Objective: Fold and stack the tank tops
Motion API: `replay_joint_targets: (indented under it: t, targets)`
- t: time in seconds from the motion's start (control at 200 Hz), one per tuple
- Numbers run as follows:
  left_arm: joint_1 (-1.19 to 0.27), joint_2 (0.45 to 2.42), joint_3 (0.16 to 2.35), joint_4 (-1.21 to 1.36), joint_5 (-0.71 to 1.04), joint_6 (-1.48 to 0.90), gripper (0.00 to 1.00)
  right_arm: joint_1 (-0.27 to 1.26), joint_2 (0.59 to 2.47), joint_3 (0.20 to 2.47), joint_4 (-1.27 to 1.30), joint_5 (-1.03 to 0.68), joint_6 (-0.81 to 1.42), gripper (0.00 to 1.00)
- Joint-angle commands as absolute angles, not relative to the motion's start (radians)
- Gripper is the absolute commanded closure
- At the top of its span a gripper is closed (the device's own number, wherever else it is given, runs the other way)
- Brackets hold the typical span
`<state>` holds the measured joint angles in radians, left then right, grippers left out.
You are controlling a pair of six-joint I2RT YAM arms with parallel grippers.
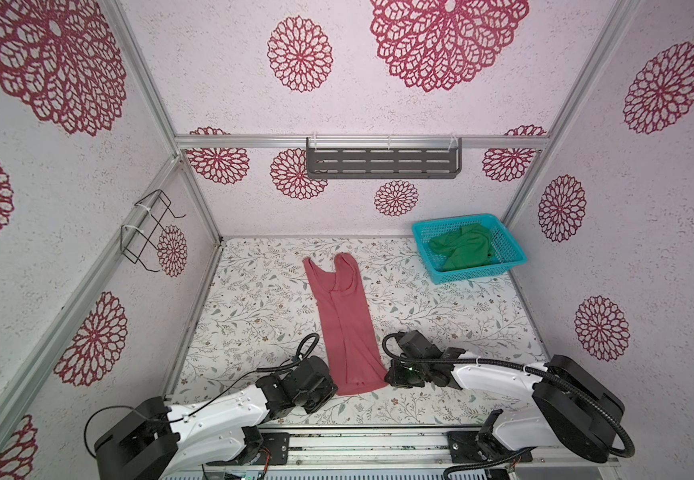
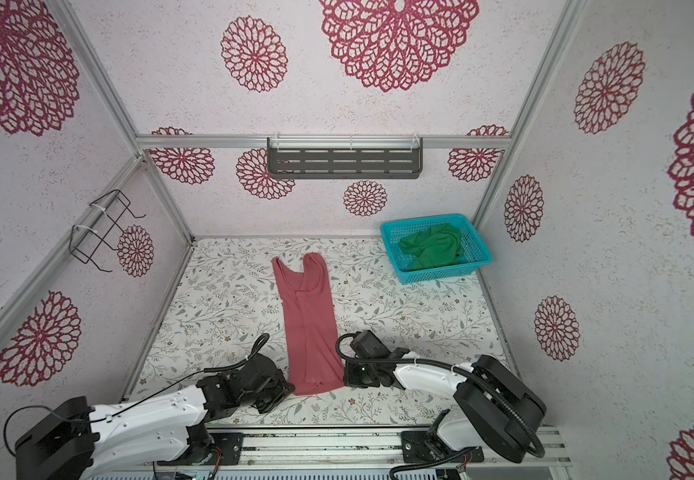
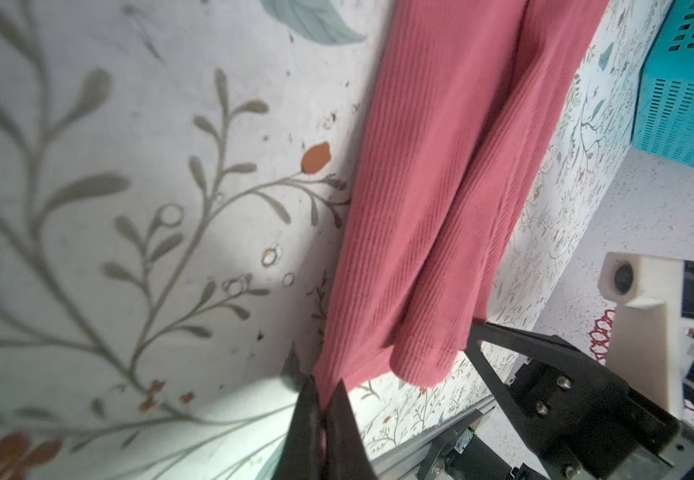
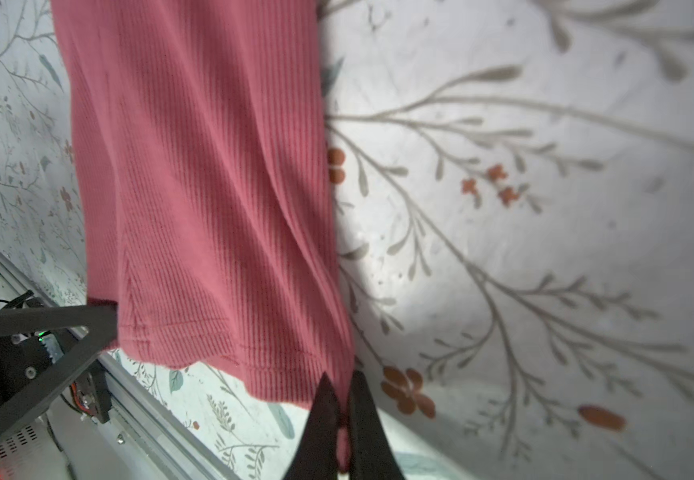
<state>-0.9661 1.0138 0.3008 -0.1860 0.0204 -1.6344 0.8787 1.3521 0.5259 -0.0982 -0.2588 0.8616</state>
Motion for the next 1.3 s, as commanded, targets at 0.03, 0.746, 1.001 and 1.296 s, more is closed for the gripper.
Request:
replay_joint_targets:
  t: [0.03,0.746,1.001,1.296]
  targets:
    - [-1.002,0.945,0.369,-0.462,-0.061,-1.603,1.00,0.936,1.279,0.534,-0.142,-0.229,0.928,1.00]
    - [-0.519,1.098,0.729,-0.556,-0.015,-1.049,1.00,0.737,1.578,1.120,-0.384,-0.226,0.456,1.00]
    - [-0.373,1.344,0.888,-0.473,0.055,-0.870,1.00,0.644,1.790,1.339,-0.420,-0.284,0.307,1.00]
    - [-0.274,1.676,1.083,-0.349,0.172,-0.775,1.00,0.557,2.025,1.559,-0.472,-0.339,0.247,1.00]
